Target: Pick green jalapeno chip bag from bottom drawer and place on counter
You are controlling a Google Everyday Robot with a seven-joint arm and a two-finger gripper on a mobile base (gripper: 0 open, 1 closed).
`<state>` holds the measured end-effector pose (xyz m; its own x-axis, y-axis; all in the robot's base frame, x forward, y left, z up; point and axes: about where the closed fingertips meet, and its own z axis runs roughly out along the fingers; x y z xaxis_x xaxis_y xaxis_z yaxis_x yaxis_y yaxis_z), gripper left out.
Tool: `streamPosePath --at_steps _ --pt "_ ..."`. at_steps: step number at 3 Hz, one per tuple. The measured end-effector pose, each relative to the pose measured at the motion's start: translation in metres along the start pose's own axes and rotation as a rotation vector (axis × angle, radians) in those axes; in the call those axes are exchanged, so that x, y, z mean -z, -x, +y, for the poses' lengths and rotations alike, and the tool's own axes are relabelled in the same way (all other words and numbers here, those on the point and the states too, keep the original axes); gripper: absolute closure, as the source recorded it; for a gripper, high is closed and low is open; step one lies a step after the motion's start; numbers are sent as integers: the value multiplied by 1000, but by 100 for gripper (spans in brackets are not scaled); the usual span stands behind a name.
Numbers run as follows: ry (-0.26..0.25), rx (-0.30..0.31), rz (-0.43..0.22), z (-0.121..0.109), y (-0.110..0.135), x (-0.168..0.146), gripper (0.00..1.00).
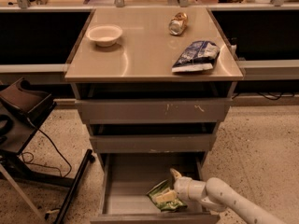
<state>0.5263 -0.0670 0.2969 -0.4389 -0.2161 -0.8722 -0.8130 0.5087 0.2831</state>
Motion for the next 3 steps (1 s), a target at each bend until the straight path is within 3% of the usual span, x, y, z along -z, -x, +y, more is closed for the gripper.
streamPosePath --at_steps 1,2,3 --pt "-94 -41 27 -21 -8 6 0" --pt "-222 -85 117 -32 0 31 0" --pt "-274 -89 135 -29 19 45 0"
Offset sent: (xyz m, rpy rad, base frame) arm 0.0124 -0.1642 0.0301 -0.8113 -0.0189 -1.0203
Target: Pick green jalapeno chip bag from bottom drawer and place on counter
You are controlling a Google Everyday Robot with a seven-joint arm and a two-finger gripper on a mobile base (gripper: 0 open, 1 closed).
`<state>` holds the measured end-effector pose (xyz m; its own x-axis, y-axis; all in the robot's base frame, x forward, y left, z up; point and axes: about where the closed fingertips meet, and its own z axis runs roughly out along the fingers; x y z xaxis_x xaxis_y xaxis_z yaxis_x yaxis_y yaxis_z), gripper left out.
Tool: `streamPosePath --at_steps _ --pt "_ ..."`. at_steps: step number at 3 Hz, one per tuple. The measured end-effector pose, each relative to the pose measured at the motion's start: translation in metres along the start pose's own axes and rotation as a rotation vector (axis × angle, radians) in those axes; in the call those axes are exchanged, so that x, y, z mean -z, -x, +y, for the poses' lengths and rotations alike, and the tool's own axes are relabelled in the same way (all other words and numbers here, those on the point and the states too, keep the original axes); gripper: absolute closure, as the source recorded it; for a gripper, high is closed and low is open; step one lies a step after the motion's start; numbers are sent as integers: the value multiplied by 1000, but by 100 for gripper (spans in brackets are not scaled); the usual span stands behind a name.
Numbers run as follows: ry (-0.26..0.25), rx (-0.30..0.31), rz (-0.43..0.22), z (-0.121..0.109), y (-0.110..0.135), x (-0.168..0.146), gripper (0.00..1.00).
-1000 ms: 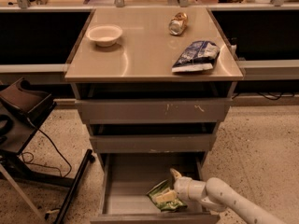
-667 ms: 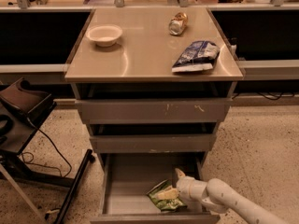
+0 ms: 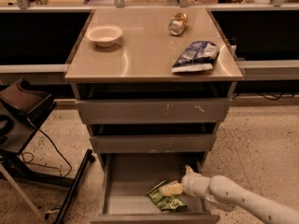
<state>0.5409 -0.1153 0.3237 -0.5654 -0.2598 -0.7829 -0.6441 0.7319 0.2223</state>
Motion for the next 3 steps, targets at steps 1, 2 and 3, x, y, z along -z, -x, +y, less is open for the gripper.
streamPosePath --at_steps 1,2,3 --pt "24 -6 21 5 -6 -15 0" --pt "55 -58 71 2 -27 -51 0" --pt "30 -117 133 -12 -55 -84 0"
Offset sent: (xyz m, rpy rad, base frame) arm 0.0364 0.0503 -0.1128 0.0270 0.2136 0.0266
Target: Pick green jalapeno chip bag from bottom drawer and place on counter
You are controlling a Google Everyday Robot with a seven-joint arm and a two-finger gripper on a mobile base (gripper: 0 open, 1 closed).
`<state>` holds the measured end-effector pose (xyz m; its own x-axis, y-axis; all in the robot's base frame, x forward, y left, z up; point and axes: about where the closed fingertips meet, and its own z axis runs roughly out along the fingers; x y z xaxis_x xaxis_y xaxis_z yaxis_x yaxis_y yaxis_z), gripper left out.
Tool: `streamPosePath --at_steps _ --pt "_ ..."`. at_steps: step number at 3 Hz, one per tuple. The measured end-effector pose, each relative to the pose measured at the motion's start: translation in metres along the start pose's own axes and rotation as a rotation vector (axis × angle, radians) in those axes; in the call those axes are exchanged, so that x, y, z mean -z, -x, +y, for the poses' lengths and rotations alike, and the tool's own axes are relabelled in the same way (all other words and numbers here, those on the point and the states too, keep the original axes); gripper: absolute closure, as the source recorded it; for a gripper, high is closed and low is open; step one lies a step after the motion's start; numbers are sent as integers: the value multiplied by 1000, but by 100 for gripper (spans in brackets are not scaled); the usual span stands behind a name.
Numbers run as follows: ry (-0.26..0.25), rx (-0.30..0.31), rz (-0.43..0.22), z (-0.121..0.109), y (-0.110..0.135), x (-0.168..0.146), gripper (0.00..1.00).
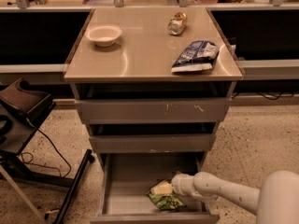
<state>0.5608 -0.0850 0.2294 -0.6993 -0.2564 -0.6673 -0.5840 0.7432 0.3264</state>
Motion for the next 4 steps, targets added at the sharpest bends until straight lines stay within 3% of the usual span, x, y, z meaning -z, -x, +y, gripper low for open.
streamPosePath --at_steps 1,2,3,4 --pt "-108 -70 45 -27 -23 -3 0" --pt "-232 -113 81 -38 -52 6 0" --pt "-283 -108 64 -49 -50 9 0" --pt "-263 -97 86 -43 -53 -1 0"
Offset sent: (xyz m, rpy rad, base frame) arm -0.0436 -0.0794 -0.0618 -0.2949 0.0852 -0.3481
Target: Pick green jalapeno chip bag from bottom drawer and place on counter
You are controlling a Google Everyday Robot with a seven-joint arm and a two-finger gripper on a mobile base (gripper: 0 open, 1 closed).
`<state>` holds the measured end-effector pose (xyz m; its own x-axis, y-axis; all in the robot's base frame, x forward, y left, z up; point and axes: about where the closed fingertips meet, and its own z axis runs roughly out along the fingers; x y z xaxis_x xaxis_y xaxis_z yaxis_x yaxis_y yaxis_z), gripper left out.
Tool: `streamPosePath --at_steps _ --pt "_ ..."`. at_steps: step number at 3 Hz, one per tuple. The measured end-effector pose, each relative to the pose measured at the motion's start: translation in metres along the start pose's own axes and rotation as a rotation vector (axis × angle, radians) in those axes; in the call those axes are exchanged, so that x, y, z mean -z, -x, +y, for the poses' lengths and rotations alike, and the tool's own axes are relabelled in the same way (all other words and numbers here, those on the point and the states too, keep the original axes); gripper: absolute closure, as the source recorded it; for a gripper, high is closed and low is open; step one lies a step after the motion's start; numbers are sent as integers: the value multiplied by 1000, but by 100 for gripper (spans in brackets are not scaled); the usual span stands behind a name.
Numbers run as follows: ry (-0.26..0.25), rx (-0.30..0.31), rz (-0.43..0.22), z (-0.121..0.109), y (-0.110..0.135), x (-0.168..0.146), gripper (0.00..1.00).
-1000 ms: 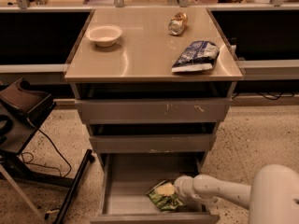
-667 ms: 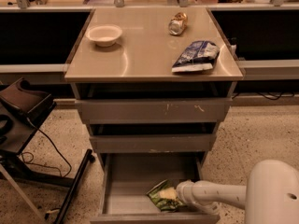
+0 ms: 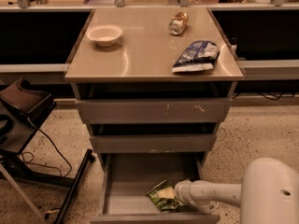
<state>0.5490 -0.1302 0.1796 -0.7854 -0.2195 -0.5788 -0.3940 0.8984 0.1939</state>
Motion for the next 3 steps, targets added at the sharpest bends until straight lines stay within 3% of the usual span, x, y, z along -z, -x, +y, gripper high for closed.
streamPosePath --at_steps 2,3 --pt "144 70 198 42 -40 -54 0" --pt "156 80 207 47 -41 -55 0"
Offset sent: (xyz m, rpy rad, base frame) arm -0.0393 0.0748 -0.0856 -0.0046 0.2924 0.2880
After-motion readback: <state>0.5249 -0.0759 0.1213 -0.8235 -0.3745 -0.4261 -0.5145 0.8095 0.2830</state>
